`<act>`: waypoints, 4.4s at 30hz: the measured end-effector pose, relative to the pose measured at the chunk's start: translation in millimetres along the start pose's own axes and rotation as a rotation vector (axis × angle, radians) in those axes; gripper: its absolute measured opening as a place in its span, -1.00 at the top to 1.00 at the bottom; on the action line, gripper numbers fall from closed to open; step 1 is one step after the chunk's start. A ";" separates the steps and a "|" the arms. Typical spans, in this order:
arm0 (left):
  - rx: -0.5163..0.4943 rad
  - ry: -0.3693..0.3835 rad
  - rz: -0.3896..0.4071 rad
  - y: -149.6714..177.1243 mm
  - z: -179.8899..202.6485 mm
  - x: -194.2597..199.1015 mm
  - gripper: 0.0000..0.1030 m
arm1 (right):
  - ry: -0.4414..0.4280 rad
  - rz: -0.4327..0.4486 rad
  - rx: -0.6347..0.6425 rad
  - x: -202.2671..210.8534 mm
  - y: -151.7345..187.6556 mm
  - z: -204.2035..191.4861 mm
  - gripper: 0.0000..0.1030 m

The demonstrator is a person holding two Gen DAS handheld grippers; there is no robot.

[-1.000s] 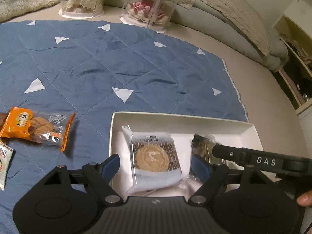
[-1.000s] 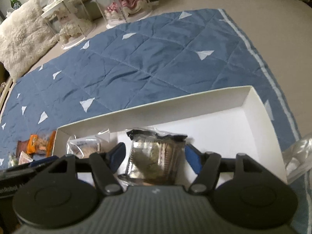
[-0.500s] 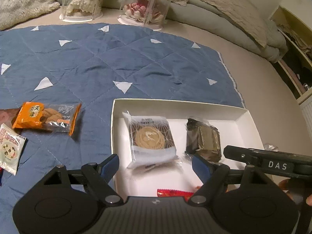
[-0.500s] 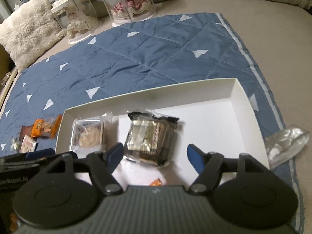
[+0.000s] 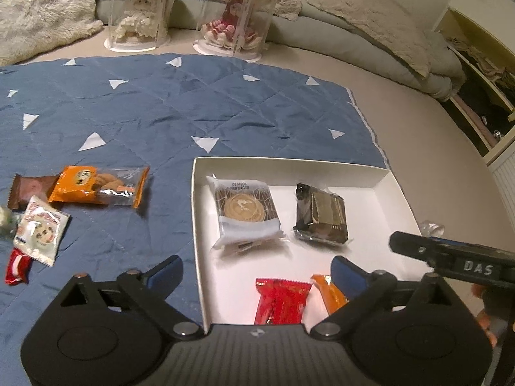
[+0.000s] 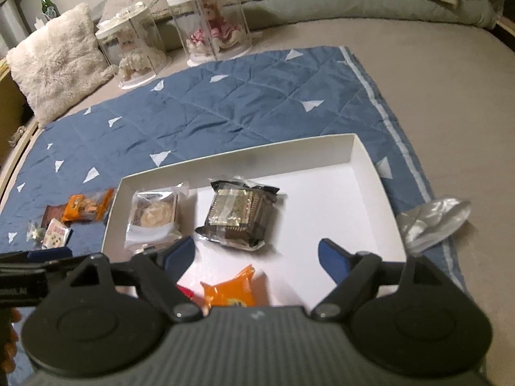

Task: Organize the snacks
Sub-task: 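Lift both tools away from the box toward the snacks on the quilt, then grasp the red-white candy with the left tool while the right tool grasps the white printed packet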

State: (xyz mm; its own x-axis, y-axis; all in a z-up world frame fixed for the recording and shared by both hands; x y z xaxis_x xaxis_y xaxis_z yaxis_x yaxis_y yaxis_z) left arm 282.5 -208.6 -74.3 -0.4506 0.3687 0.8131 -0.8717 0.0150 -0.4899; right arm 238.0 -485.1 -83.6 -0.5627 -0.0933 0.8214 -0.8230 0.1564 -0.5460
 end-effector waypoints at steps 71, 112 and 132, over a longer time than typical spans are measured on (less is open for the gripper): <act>0.242 -0.367 0.197 -12.0 -309.7 115.3 -1.00 | -0.348 0.128 0.291 -67.1 17.8 -283.3 -0.99; -0.234 -0.096 -0.009 23.8 -247.6 5.8 -0.47 | -0.490 0.046 1.114 -150.2 -3.3 -347.1 -0.34; 0.155 -0.200 -0.047 0.8 -258.2 -8.1 0.42 | -0.402 -0.094 0.973 -130.2 -15.3 -317.6 -0.34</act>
State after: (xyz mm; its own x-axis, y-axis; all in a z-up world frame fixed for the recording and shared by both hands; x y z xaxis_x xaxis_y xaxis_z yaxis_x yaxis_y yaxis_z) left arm 335.2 28.4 -162.5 -0.4246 0.1797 0.8874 -0.9048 -0.1202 -0.4086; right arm 348.4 -163.1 -129.9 -0.3315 -0.4107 0.8493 -0.4716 -0.7076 -0.5262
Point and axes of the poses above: each gripper's, at about its wrist camera, not at the fingertips, and x roughly against the way its jaws point, z to its right, y to its underside, the point moved 2 cm from there along -x, roughly the way its jaws point, and after that the axes turned 5 degrees about x, right-handed, at the moved point
